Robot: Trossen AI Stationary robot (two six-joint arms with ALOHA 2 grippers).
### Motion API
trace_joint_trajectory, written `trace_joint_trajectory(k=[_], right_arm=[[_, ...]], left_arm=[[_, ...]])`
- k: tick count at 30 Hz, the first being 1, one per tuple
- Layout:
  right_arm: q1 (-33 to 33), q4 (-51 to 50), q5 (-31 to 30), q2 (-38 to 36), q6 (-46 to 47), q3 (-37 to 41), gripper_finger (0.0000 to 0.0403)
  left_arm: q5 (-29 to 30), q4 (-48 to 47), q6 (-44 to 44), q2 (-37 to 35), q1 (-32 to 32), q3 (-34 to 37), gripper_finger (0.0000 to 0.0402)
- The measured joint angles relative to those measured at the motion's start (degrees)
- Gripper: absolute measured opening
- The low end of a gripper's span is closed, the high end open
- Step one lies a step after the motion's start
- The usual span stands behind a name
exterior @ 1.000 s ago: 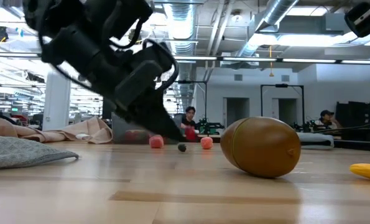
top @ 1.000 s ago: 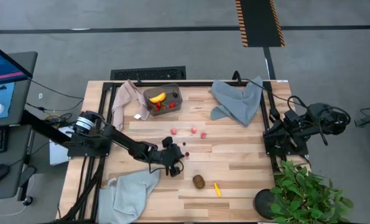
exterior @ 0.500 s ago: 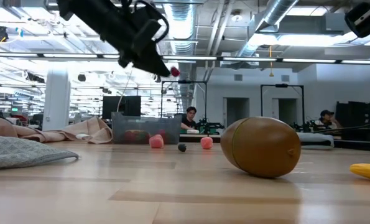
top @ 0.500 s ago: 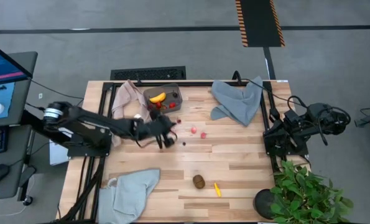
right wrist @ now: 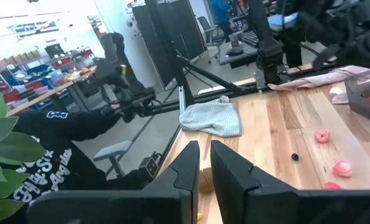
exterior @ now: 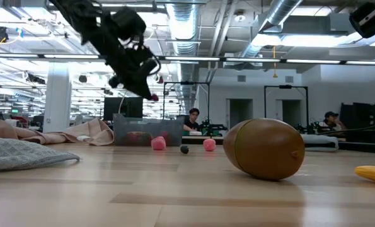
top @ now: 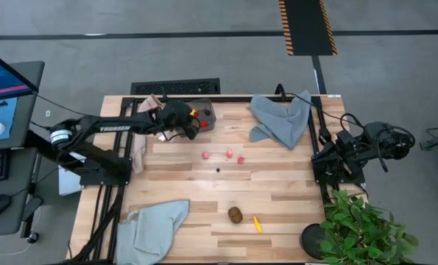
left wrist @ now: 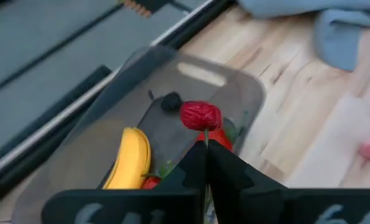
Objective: Pick and placing Produce into tupperware
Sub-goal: Put the red cherry into the black bin, then put the pink peach into the black bin
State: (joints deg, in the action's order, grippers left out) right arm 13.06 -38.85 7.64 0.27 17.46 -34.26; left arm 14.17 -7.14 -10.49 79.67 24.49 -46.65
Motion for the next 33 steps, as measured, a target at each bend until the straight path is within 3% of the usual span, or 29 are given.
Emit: trace_joint_trajectory(k=[3, 9, 17, 23, 28, 33], right_arm=[[0.0, -0.11, 0.0, 0.0, 0.01, 0.0, 0.0064], [0.0, -0.2, 0.0, -0.02, -0.01, 0.0, 0.0064], [-0.07, 0.11, -0.26, 0.0, -1.22, 0.0, 0.0064], [-0.07, 1.4, -0.67, -0.02, -3.75, 0.0, 0.0064], [-0.07, 1.54, -7.73, -0.02, -2.5, 0.0, 0.0064], [-0.07, 3.59, -13.3, 0.02, -2.78, 0.0, 0.0064]], left_arm=[[-3.22, 0.99, -0.79, 2.9, 2.75, 0.0, 0.0], [-2.73, 2.83, -3.41, 8.43, 4.32, 0.0, 0.0016], [-2.99, 10.0, -4.11, 9.84, 4.06, -0.33, 0.0099], [-7.74, 13.24, -4.09, 4.35, 2.87, -0.44, 0.0135], [-15.45, 14.95, -3.81, -3.25, 0.29, -0.44, 0.0139], [-15.86, 14.52, -2.28, -11.89, -3.99, -0.06, 0.0139]])
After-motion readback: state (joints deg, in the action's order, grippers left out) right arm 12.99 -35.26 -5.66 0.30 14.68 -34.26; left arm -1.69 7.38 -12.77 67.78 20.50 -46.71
